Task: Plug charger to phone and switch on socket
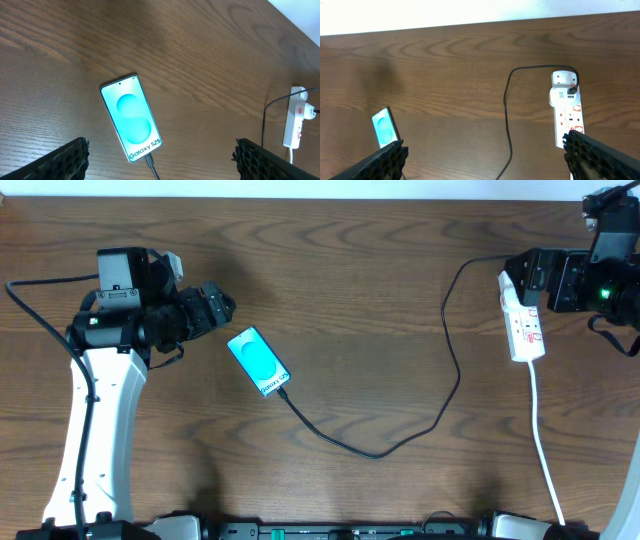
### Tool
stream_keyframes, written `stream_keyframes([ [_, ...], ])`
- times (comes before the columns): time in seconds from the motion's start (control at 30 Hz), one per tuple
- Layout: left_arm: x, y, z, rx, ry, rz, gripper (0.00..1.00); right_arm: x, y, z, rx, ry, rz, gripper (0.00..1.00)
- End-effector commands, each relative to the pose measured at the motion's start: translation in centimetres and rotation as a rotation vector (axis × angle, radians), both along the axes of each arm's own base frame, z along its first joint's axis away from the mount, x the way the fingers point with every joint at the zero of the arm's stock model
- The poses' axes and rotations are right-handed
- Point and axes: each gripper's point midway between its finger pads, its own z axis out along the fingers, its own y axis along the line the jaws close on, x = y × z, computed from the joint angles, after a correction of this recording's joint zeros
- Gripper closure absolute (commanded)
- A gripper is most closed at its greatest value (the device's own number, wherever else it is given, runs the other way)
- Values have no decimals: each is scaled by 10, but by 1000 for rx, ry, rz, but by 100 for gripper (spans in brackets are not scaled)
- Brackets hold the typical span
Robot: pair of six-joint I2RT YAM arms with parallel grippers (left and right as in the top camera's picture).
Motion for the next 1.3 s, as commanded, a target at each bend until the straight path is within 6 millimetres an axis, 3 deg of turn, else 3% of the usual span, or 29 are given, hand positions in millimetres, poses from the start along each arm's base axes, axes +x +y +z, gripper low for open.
stream_keyframes([
  [0.0,1,3,5,23,-23,-6,7,0,2,1,1,-2,2,1],
  [0.57,-3,8,1,48,0,10,7,0,2,1,1,-2,2,1],
  [0.7,-23,20,-8,126,77,52,7,0,2,1,1,-2,2,1],
  [0.8,-33,22,1,182,38,60,7,0,2,1,1,-2,2,1],
  [1.03,-68,21,32,349,-185,93,7,0,2,1,1,-2,2,1],
  [1.27,-105,22,48,339,-443,135,7,0,2,1,1,-2,2,1],
])
